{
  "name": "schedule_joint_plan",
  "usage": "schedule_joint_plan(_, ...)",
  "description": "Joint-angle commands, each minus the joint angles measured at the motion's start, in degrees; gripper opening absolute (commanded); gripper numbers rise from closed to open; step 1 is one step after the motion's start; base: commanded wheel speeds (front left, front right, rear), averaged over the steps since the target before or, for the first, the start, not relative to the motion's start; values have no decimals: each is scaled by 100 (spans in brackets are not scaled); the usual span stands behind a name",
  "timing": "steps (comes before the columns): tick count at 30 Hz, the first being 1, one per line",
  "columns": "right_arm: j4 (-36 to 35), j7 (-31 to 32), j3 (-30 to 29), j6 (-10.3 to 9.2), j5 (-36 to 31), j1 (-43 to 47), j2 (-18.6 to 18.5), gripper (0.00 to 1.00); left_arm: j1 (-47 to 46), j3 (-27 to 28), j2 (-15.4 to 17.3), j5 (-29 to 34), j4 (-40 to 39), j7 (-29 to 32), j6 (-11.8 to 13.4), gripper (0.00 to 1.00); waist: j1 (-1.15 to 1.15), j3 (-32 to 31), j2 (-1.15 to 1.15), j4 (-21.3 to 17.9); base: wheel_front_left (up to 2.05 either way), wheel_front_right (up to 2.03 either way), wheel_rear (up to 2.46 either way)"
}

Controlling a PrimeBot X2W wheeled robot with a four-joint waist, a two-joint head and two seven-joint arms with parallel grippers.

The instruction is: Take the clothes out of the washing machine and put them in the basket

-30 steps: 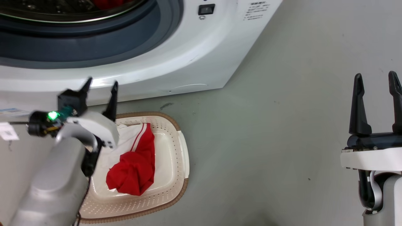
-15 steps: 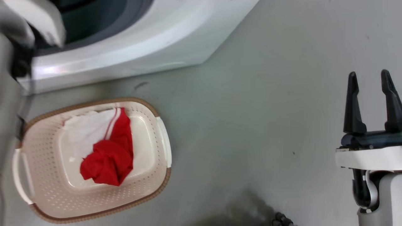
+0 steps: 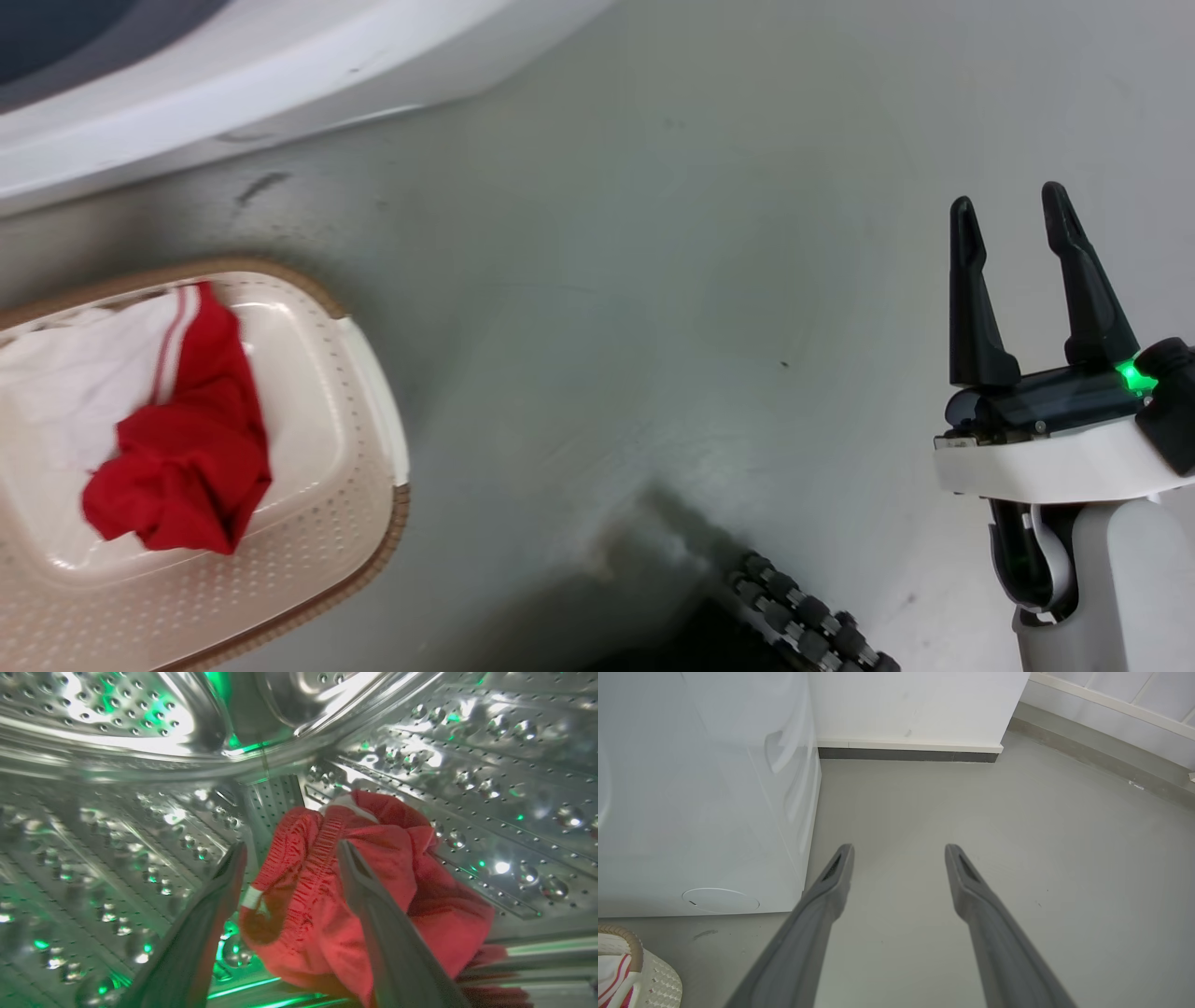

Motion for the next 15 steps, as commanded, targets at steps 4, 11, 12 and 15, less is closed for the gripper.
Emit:
schedule_joint_plan(4, -75, -12, 54, -5, 43, 127, 8, 100, -364, -134, -146, 58, 456, 418, 71, 100, -1, 246, 0, -232, 0, 0, 0)
schedule_joint_plan(11, -185, -12, 51, -6, 69, 282, 7, 100, -427, -312, -322, 15, 1018, 890, -55, 100, -1, 311, 0, -227, 0, 0, 0)
schedule_joint_plan(12, -196, -12, 46, -5, 79, 304, 7, 100, -419, -334, -345, 5, 1078, 932, -73, 100, -1, 319, 0, -225, 0, 0, 0)
schedule_joint_plan(15, -234, -12, 38, -5, 83, 348, 7, 100, -389, -428, -369, 50, 1250, 1006, -117, 100, -1, 338, 0, -217, 0, 0, 0)
